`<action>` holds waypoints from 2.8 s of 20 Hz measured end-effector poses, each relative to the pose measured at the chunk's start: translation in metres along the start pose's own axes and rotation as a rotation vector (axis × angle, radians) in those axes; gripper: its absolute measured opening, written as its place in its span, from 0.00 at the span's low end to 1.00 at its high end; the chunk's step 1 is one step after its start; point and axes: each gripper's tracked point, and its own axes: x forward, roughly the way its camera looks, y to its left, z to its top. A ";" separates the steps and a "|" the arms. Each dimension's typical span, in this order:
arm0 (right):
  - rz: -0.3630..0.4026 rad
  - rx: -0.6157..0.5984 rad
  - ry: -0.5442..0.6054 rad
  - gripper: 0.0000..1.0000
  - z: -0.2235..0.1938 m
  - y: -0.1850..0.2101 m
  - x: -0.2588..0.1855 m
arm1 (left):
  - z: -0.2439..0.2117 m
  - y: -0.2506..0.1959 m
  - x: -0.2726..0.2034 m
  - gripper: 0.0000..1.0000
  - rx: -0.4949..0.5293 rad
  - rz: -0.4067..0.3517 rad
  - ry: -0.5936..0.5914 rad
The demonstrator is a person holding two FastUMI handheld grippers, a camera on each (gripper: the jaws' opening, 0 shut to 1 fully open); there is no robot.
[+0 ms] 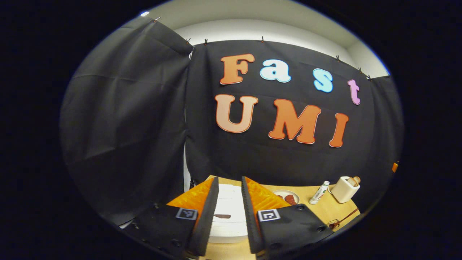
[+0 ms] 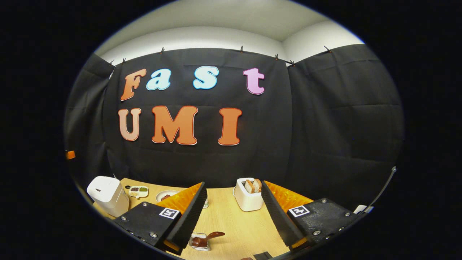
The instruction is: Close the left gripper, press the button to open the rice cooker; take a wooden spoon from the chopstick holder with the right hand, scoop a spoonful of rice and pour it into the rice cooker, then put the wooden spoon back into the chopstick holder.
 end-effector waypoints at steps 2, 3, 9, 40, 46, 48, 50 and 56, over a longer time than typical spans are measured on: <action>0.002 0.006 0.009 0.94 -0.004 0.001 0.002 | -0.014 -0.002 0.005 0.27 -0.010 -0.019 0.041; 0.003 0.007 0.014 0.94 -0.006 0.003 0.003 | -0.022 -0.002 0.009 0.27 -0.012 -0.027 0.063; 0.018 -0.001 0.052 0.94 -0.023 0.013 0.012 | -0.074 0.006 0.045 0.12 0.036 0.003 0.193; 0.034 -0.001 0.184 0.95 -0.079 0.025 0.025 | -0.193 0.012 0.103 0.05 -0.005 -0.050 0.526; 0.035 0.017 0.130 0.95 -0.059 0.024 0.031 | -0.120 0.003 0.103 0.04 0.044 -0.028 0.363; 0.017 0.009 0.106 0.94 -0.054 0.018 0.033 | -0.077 -0.006 0.099 0.04 0.044 -0.029 0.266; 0.010 0.036 0.080 0.94 -0.046 0.013 0.033 | -0.049 -0.016 0.089 0.04 0.025 -0.051 0.210; 0.011 0.047 0.084 0.95 -0.051 0.008 0.033 | -0.016 -0.030 0.066 0.04 0.069 -0.078 0.133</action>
